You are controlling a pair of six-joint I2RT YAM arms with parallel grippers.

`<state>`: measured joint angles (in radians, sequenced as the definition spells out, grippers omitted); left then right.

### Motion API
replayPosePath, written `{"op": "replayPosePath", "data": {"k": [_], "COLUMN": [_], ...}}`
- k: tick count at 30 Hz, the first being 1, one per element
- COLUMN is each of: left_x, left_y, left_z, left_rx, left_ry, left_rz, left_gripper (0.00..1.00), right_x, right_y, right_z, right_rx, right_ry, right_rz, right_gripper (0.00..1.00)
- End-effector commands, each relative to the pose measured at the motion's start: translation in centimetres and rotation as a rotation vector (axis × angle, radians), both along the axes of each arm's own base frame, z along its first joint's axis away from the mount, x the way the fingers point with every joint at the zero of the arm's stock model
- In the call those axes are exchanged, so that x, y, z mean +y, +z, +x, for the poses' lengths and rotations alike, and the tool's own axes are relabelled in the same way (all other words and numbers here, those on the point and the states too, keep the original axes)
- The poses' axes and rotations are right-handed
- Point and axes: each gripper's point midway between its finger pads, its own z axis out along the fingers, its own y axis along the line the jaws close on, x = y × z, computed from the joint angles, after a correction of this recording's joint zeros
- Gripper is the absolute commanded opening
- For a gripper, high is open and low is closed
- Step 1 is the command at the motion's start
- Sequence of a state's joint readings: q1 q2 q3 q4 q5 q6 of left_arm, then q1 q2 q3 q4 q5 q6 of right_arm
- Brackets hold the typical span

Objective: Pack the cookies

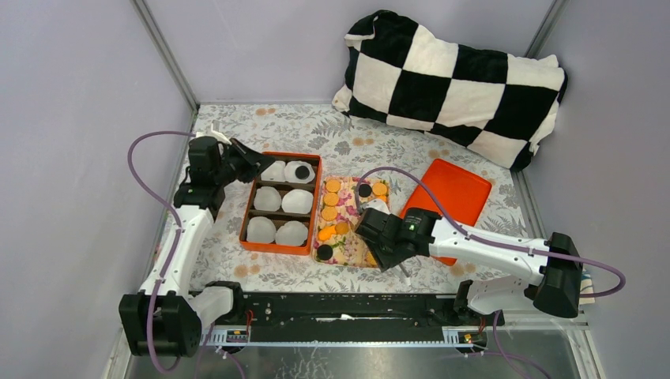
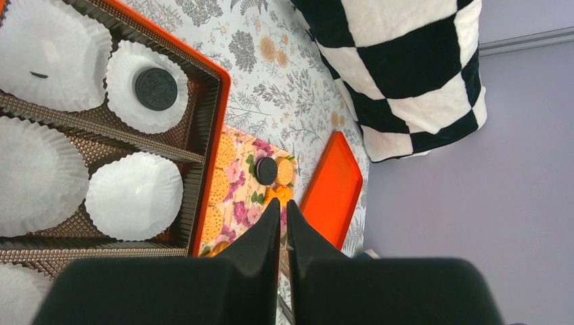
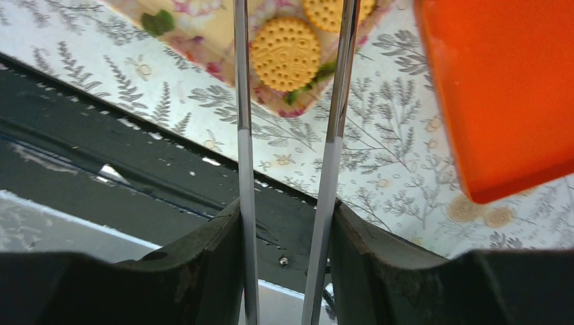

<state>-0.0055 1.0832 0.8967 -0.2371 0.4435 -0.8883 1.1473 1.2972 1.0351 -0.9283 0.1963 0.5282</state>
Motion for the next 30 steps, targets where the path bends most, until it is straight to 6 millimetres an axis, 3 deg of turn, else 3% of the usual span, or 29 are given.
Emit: {"op": "replayPosePath", "data": {"k": [1,11,17,23,30], "left_x": [-0.4,-0.5,-0.7,-0.8,-0.8], "left_y": [0.4,0.2,0.3,0.4,-0.1], "left_z": [-0.3,-0.8,-1.0,-1.0,-1.0], "left_rx": [-0.028,-0.03,-0.04,-0.047,-0.034], "left_ry": [-0.023,-0.025,-0.035,-0.041,-0.042], "left_rz": [-0.029,-0.04,-0.05,-0.05,-0.053], "left_gripper": [0.09,0.09,0.09,0.09,0.09], "right_x": [-1.5,-1.9,-3.2,-3.2,-3.1], "right_y": [1.7,0.8,1.4,2.1,0.3], "right_z": [1.3,0.8,2.4,3.3,2.3], "right_rx": [-0.083,-0.052,-0.135,-0.169,-0.111], "right_ry": [-0.046,-0.026,-0.049,-0.05,-0.036], "right_rz": [-0.063,-0.106,-0.199,-0.246,-0.243], "right_gripper": [0.49,0.49,0.48,0.47,0.47]}}
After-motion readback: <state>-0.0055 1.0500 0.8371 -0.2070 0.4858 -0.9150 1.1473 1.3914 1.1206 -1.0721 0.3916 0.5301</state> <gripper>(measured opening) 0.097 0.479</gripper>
